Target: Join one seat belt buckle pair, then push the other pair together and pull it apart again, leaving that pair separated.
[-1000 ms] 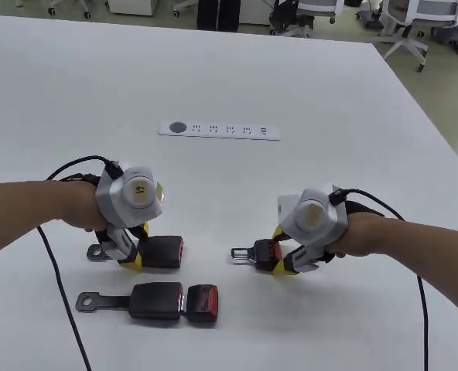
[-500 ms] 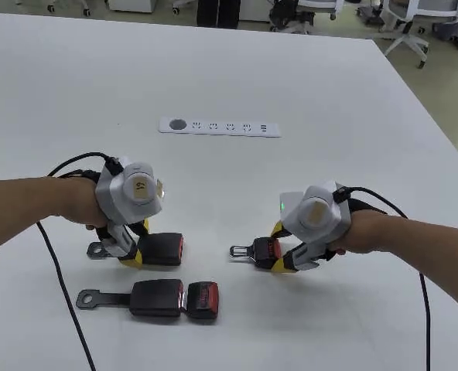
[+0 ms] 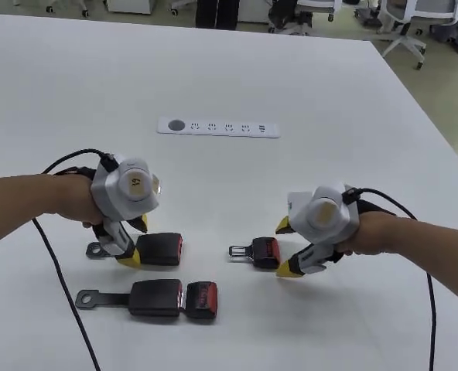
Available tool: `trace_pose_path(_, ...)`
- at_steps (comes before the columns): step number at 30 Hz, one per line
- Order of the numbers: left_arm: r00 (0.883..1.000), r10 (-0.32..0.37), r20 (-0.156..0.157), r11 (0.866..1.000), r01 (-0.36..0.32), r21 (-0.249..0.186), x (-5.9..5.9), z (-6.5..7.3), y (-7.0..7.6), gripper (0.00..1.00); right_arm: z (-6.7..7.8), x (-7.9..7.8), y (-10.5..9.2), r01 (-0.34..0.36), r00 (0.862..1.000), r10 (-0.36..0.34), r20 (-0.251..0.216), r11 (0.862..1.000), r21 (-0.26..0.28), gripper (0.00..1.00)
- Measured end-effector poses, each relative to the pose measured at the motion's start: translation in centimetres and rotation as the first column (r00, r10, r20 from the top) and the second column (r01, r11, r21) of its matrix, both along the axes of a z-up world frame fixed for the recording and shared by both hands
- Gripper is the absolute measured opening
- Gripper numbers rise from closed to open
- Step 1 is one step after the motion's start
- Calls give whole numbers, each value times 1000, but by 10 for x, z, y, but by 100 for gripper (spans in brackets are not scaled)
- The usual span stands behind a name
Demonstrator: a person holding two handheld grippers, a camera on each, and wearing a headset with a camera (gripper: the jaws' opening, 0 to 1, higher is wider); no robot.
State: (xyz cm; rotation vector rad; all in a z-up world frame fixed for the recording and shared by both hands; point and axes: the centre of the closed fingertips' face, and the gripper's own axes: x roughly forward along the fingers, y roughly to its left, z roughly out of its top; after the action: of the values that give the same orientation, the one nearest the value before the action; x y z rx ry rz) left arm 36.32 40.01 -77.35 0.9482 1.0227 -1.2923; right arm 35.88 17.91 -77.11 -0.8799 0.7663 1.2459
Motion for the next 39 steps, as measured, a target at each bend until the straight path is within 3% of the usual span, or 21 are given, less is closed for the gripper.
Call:
trace_pose_path(11, 997, 77, -29, 994, -79, -77, -9, 3, 23, 46, 4, -7, -16, 67, 998, -67, -2, 996, 58, 50)
trace_pose_path(17, 985, 166, -38, 971, -170, -170, -21, 14, 24, 49, 10, -15, -15, 114, 993, -115, -1, 986, 119, 53)
trace_pose_path(19, 978, 203, -46, 954, -208, -214, -23, 14, 25, 51, 13, -18, -14, 125, 992, -126, 2, 983, 137, 54)
trace_pose_path(22, 971, 233, -48, 939, -238, -247, -29, 19, 27, 55, 12, -19, -13, 143, 989, -145, 1, 976, 164, 55)
trace_pose_path(28, 944, 324, -61, 876, -324, -357, -40, 24, 30, 64, 23, -30, -4, 222, 974, -227, -13, 939, 264, 61)
trace_pose_path(29, 932, 357, -60, 853, -351, -386, -41, 26, 30, 66, 21, -30, -3, 231, 972, -236, -17, 932, 279, 62)
trace_pose_path(31, 918, 390, -64, 820, -379, -428, -45, 26, 33, 71, 21, -35, -2, 248, 967, -252, -23, 922, 298, 65)
trace_pose_path(32, 913, 404, -62, 809, -388, -442, -46, 27, 33, 73, 21, -37, -2, 258, 965, -262, -27, 916, 307, 65)
trace_pose_path(33, 914, 402, -57, 798, -380, -468, -48, 28, 31, 76, 18, -37, -2, 269, 961, -273, -30, 910, 316, 66)
trace_pose_path(34, 900, 431, -63, 780, -407, -475, -53, 27, 32, 77, 16, -37, -2, 280, 958, -285, -33, 903, 326, 67)
trace_pose_path(35, 892, 447, -63, 764, -417, -492, -56, 27, 32, 79, 20, -41, 0, 295, 953, -301, -36, 893, 341, 68)
trace_pose_path(39, 868, 493, -60, 720, -446, -532, -59, 17, 42, 86, 16, -45, 2, 353, 931, -361, -56, 850, 391, 75)
